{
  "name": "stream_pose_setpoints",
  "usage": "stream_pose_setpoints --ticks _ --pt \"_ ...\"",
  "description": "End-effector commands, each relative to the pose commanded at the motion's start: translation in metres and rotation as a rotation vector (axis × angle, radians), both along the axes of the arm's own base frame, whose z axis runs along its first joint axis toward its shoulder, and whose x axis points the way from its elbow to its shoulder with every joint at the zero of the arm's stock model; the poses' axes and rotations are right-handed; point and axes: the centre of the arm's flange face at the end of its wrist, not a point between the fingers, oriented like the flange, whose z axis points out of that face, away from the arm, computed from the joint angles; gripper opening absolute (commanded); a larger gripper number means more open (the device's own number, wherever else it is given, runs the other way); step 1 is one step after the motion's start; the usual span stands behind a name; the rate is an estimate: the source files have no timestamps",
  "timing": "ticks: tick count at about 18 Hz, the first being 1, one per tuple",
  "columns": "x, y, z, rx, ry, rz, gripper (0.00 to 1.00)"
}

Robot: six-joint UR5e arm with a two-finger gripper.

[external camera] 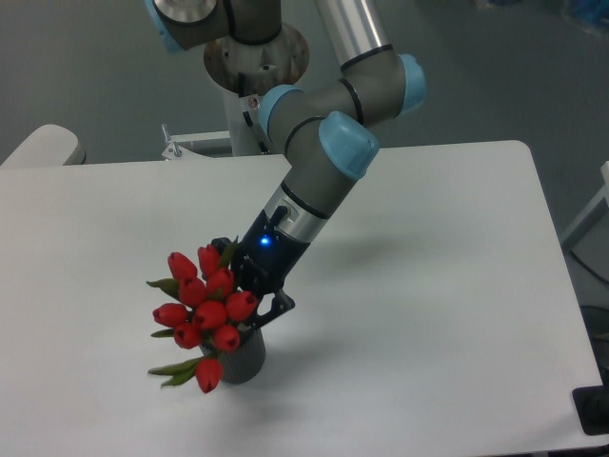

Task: Pick up the flowers from the vase
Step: 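Lower the gripper around the tulip stems and close it, then lift the gripped tulips up out of the grey vase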

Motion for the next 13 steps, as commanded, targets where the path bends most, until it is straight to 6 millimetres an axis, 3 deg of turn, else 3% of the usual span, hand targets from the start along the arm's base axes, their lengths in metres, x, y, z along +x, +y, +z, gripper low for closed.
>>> stream_pose_setpoints --ticks 8,13 --pt "-0.007 -0.005 0.014 0.036 -0.009 0.011 0.35" --pt "-0.012 -0.017 0.044 0.105 -0.036 0.029 0.35"
